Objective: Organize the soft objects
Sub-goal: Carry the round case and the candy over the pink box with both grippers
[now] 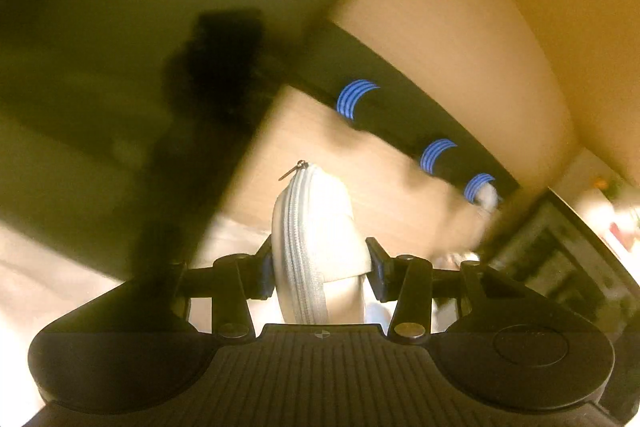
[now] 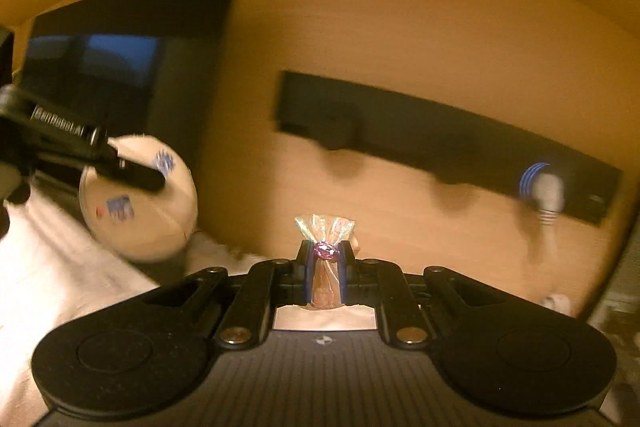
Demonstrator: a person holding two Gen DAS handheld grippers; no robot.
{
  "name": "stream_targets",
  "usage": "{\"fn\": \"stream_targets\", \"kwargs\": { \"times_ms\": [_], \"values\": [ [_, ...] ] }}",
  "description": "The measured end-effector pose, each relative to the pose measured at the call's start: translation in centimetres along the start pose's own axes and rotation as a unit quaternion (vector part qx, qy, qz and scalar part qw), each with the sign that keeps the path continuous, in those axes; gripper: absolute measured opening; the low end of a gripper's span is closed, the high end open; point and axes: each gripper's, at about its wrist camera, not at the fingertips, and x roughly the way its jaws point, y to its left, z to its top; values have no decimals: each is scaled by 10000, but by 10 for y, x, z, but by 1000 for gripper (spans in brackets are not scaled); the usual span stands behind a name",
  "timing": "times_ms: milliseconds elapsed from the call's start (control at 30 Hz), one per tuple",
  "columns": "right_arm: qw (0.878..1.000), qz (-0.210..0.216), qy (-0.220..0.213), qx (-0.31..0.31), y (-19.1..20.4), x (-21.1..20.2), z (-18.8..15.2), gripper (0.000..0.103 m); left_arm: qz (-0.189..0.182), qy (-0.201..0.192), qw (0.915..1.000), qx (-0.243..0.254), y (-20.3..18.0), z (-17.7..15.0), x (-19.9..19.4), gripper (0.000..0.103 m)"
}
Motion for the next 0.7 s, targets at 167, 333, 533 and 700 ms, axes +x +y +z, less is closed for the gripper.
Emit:
{"fn": "stream_targets", "kwargs": {
  "times_ms": [167,333,533,700],
  "values": [
    [9988,-126,180,438,-47,-6,-6,12,-392,349,9985,184,-39,-16,38,48],
    [9961,36,420,779,-92,0,-13,12,-527,606,9968,37,-57,-34,73,48],
    [9888,297,723,1270,-138,8,-23,12,-487,857,9948,-239,-58,-55,96,48],
    [9819,412,981,1569,-154,22,-36,12,-596,1120,9906,-504,-59,-78,125,49]
  ]
}}
